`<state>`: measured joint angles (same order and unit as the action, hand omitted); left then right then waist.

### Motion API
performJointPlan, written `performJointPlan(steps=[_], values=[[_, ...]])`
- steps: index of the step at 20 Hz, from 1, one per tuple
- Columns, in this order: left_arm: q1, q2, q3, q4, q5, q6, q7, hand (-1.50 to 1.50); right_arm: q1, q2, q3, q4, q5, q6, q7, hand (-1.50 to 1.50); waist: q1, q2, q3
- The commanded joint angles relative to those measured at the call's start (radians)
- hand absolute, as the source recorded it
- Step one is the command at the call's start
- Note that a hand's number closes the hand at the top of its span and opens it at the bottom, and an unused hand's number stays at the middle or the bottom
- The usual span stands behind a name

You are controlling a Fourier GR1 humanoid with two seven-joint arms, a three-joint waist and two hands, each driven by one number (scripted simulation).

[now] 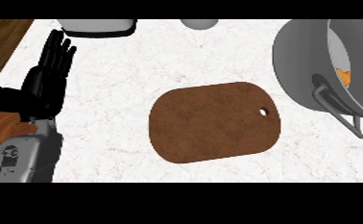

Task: Pick the croissant from the cutting board and place it in the pot

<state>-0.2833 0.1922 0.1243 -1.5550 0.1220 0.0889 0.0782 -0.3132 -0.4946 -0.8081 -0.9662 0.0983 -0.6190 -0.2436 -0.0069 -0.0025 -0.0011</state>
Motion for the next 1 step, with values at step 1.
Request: performJointPlan(steps=[1], values=[[-0.043, -0.014, -0.01, 0.011, -0.023, 0.029, 0.028, 0.0, 0.12, 0.033, 0.013, -0.121, -0.045, 0.022, 0.01, -1.5, 0.0, 0.001, 0.001]])
